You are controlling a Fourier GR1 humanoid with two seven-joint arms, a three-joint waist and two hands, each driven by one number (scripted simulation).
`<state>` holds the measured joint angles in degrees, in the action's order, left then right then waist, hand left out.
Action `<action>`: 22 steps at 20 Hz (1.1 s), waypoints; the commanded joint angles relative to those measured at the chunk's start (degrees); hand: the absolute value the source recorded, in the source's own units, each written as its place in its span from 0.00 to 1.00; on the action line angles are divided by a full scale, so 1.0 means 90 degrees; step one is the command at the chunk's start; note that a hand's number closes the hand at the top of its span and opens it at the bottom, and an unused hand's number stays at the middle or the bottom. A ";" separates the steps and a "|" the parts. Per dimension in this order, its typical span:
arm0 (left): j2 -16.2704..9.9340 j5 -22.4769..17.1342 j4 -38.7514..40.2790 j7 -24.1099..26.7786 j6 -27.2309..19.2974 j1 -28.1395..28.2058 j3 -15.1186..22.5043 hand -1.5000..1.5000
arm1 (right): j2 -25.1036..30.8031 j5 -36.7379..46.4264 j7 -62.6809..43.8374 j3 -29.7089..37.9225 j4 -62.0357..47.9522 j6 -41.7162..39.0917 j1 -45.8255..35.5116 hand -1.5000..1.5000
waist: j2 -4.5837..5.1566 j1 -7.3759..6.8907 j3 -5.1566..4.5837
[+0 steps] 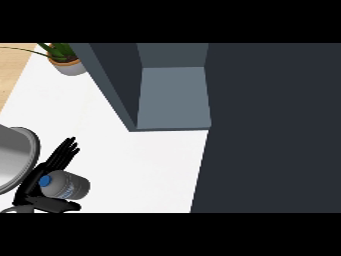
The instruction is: Pick up the bottled water, place it into the cabinet and close the cabinet
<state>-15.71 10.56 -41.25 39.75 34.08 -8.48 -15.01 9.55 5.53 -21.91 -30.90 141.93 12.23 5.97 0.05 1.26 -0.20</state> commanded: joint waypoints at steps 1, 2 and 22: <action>-0.0328 -0.0105 0.0558 0.1040 0.0790 -0.0110 -0.0014 0.00 | 0.0258 0.0242 -0.0549 0.0164 0.0934 -0.0028 0.0088 0.00 | -0.0003 -0.0018 0.0002; 0.0054 -0.0062 0.0640 0.1045 0.0519 -0.0154 0.0118 0.00 | 0.0343 0.0435 -0.0356 0.0006 0.0816 -0.0078 0.0118 0.00 | -0.0008 0.0015 0.0000; 0.0984 0.0386 0.0148 0.2229 -0.1931 -0.0437 0.1150 1.00 | 0.0417 0.0654 -0.0209 -0.0419 0.0676 0.0442 0.0118 0.00 | -0.0038 -0.0037 0.0005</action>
<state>-11.89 13.71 -38.94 53.87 22.19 -12.69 -4.74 12.94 5.07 -20.42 -32.03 141.86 15.09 6.15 -0.20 0.89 -0.11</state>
